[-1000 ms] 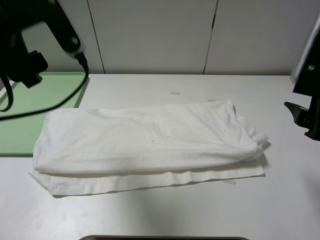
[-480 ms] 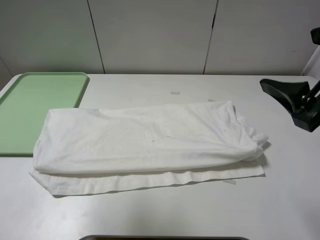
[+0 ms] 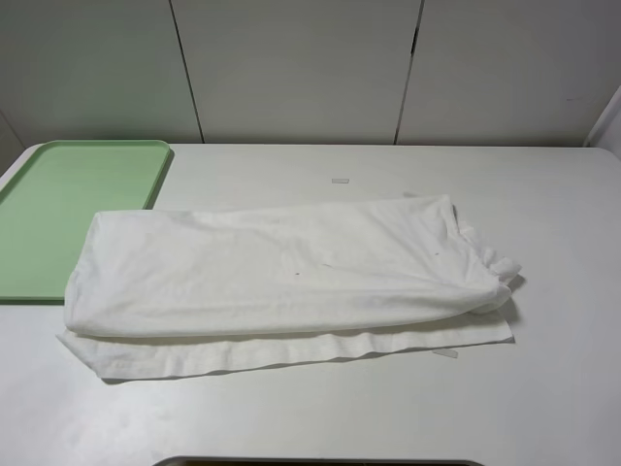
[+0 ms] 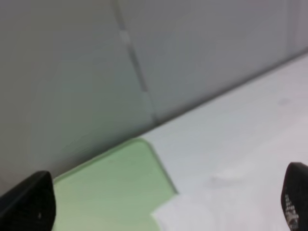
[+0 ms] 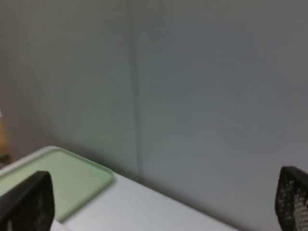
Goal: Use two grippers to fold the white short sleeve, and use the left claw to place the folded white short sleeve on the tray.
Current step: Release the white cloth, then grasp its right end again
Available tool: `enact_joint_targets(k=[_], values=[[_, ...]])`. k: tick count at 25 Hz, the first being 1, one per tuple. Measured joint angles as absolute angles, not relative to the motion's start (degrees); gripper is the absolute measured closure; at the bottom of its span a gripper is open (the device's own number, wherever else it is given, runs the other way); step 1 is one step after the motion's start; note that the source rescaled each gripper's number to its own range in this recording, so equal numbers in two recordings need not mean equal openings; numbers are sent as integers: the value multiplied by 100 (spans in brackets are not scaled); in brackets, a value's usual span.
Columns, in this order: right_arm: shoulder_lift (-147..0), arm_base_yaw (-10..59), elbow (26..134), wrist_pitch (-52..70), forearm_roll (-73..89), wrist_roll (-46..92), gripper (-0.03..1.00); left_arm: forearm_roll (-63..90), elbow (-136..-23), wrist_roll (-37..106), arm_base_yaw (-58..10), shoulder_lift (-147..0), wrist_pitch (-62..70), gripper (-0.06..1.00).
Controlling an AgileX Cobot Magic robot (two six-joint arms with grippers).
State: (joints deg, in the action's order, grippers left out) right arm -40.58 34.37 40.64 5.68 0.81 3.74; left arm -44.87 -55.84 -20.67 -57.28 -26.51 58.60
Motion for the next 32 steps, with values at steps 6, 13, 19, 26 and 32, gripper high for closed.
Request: enact_joint_targets(k=[6,13,19,26,32], values=[[-4058,4619,4316,523,134,593,-3,-2433,-5086,-481,-5728,-1425,5889,1],[-4058,5691,4316,529,152,595,-3,-867,-4183,235,-5728,-834,6632,1],[-4058,5745,4316,529,159,518,-3,-323,-3178,216,-5728,-560,6525,1],[-4058,5745,4316,1040,173,486,-3,0,-2774,216,-5728,-560,6135,1],[-4058,5745,4316,1259,173,486,-3,0,-2757,216,-5728,-560,6103,2]])
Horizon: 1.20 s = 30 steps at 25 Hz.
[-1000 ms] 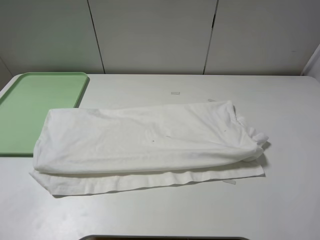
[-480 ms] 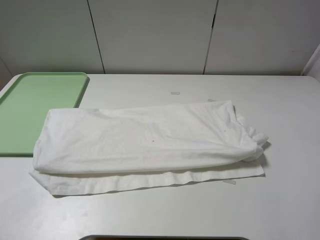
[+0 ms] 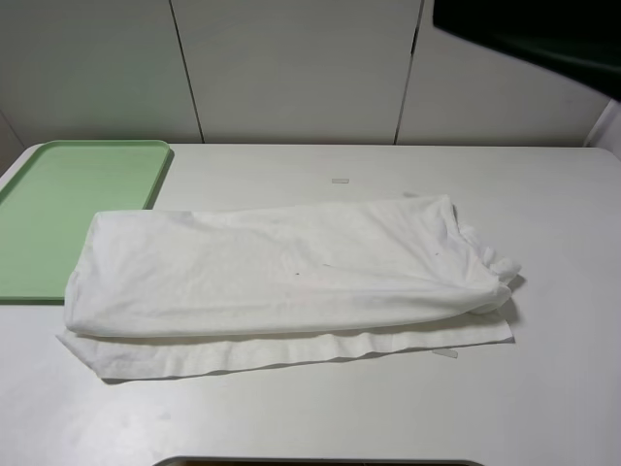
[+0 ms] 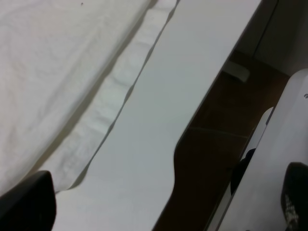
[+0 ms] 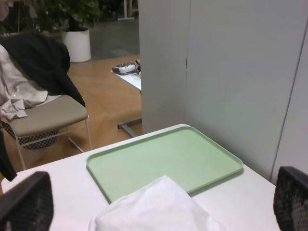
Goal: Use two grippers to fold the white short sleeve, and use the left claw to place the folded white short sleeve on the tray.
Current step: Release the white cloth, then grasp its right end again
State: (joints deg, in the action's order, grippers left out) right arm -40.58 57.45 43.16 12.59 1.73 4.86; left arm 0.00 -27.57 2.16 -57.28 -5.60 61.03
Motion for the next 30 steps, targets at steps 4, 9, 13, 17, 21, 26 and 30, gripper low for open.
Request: enact_joint_targets(k=[4,9,13,17,21,26,30], values=[[-4058,5745,4316,1325,173,486,-3,0,-2757,216,-5728,-560,6099,2],[-4058,5745,4316,1439,173,486,-3,0,-2757,216,-5190,-560,6099,2],[-4058,5745,4316,1498,173,486,-3,0,-2757,216,-4324,-560,6096,2],[-4086,5745,4316,1508,180,486,-3,0,-2757,216,-3494,-560,6096,2],[-4101,5745,4316,1516,193,486,-3,-31,-2757,216,-2213,-560,6096,2],[-4171,5745,4316,1585,231,486,-3,-31,-2757,216,-1130,-560,6096,2],[-4171,5745,4316,1680,238,486,-3,-31,-2757,216,-496,-429,6091,2]])
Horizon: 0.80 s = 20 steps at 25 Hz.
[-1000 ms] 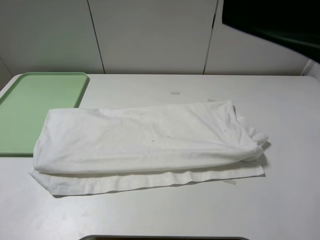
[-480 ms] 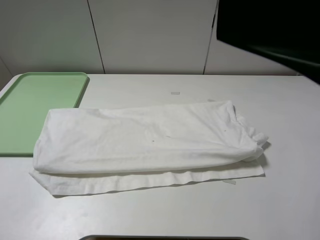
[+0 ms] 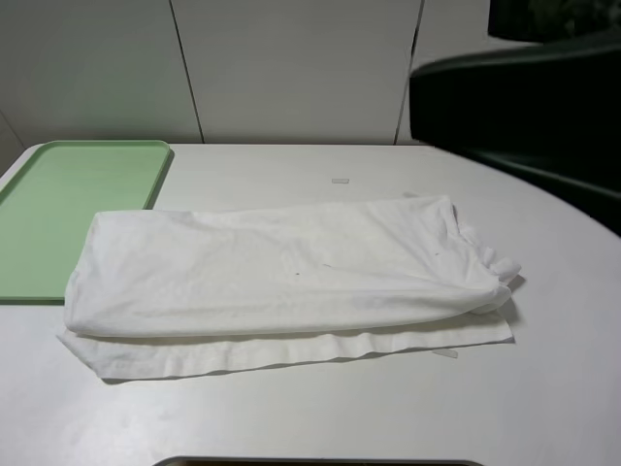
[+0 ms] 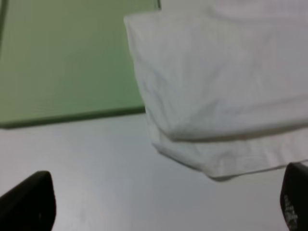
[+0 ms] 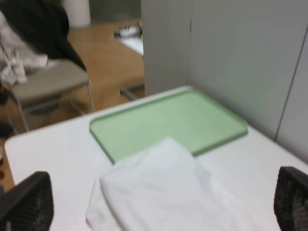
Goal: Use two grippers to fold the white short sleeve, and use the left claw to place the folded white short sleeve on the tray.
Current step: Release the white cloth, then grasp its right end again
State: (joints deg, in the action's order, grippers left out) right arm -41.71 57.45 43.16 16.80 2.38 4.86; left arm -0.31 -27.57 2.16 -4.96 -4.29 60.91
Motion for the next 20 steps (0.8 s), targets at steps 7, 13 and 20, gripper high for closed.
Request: enact_joint_targets(k=[7,13,20], values=[[-4171,5745,4316,2406,240,486,-3,-31,-2763,216,-458,37,6101,2],[-4171,5745,4316,3169,308,486,-3,-31,-2763,216,-458,39,6101,2],[-4218,5745,4238,4466,974,486,-3,-31,-2763,216,-458,39,6101,2]])
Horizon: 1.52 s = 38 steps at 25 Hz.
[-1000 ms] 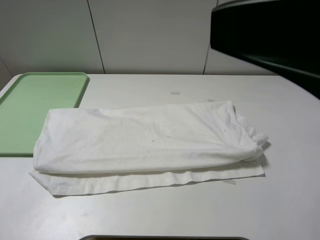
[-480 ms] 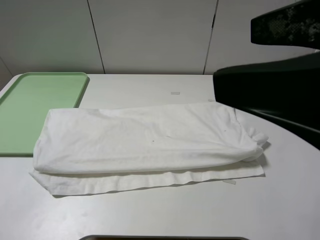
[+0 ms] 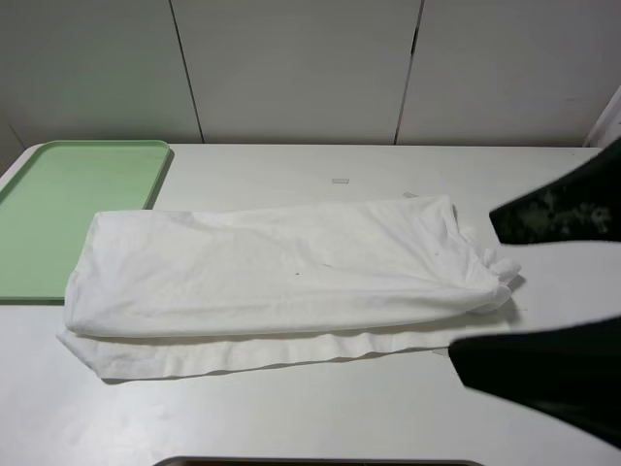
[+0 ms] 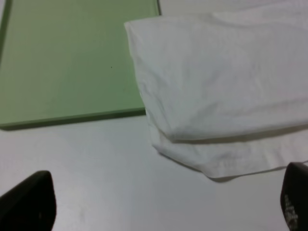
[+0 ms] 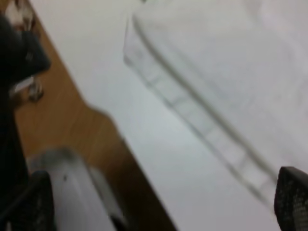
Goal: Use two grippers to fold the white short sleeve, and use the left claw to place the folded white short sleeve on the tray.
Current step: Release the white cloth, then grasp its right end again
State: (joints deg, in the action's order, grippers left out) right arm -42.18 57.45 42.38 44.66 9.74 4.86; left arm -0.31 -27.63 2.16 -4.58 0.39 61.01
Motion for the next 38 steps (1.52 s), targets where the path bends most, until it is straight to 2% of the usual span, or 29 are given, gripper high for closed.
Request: enact_joint_targets(k=[6,13,16,18,21,28,33,38], values=[[-4447,5745,3804,5170,1424,555,-3,-31,-2763,216,-458,39,6101,2],[-4524,5710,3484,4763,1808,1056,-3,-31,-2763,216,-458,39,6101,2],[-4687,5049,3540,4329,1856,1081,-3,-31,-2763,216,-458,39,6101,2],[-4785,4828,3615,4328,1863,1084,-3,-31,-2763,216,-458,39,6101,2],[-5191,4063,3954,4337,1863,1084,-3,-31,-2763,216,-458,39,6101,2],[-6576,2312,5374,4505,1863,1414,-3,-31,-2763,216,-458,39,6101,2],[-7359,1490,5691,4493,1863,1804,-3,-31,-2763,216,-458,39,6101,2],[-8046,1111,5713,4488,1863,1853,-3,-31,-2763,216,-458,39,6101,2]])
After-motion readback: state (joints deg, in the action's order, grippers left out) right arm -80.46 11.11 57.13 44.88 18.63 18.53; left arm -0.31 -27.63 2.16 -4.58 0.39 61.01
